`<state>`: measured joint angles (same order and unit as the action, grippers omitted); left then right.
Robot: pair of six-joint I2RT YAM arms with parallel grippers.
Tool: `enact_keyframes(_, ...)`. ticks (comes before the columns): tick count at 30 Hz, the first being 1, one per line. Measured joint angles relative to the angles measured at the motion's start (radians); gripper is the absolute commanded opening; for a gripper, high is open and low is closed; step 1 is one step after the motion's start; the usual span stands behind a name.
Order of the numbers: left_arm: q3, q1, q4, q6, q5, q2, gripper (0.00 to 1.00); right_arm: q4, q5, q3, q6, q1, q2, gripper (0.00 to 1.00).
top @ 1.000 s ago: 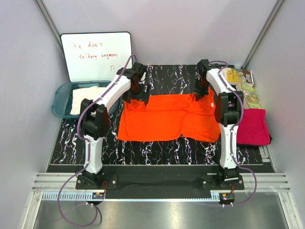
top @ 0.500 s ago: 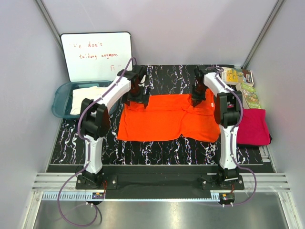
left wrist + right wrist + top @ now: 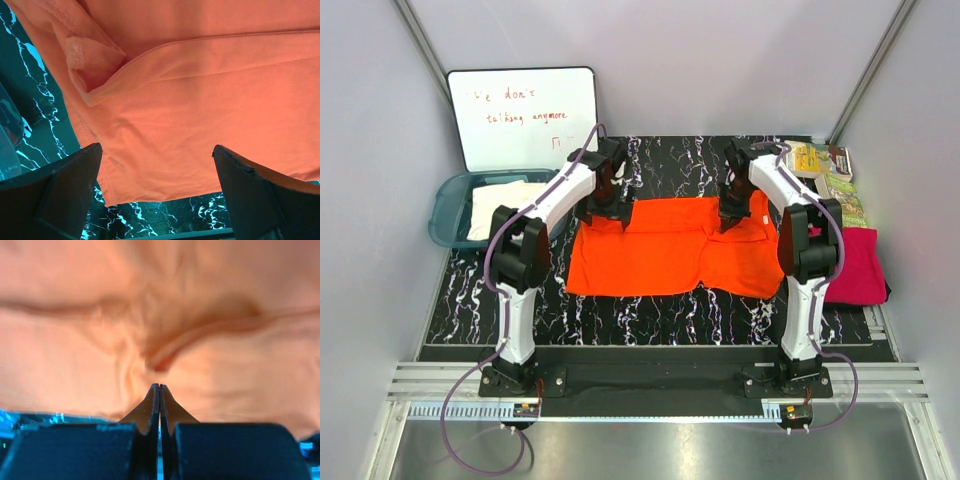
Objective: Fold and stack the t-shirts
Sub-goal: Fold the flattened tshirt in 1/3 of the way
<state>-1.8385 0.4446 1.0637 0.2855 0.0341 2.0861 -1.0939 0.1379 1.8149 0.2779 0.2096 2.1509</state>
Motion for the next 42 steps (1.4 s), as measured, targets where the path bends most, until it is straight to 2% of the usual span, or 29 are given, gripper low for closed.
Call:
enact_keyframes(6,0.000,0.001,0.000,0.000,0.000,0.000,0.99,-0.067,0.003,-0.115,-0.006,0.011,-0.105,0.00)
enact_keyframes(12,0.000,0.001,-0.001,0.000,0.000,0.000,0.99,-0.070,-0.045,-0.171,-0.009,0.011,-0.122,0.00)
enact_keyframes(22,0.002,0.003,-0.001,0.000,0.000,0.000,0.99,0.000,-0.069,0.093,-0.009,0.011,0.040,0.00)
enact_keyframes(28,0.014,0.003,0.000,0.000,0.004,0.000,0.99,0.017,-0.068,0.123,-0.013,0.011,0.163,0.00)
enact_keyframes(32,0.015,0.003,0.000,0.000,0.008,0.000,0.99,0.015,-0.069,0.120,-0.013,0.011,0.179,0.00)
enact_keyframes(42,0.015,0.004,0.000,0.000,0.013,0.000,0.99,-0.029,-0.079,-0.069,-0.013,0.011,0.051,0.00)
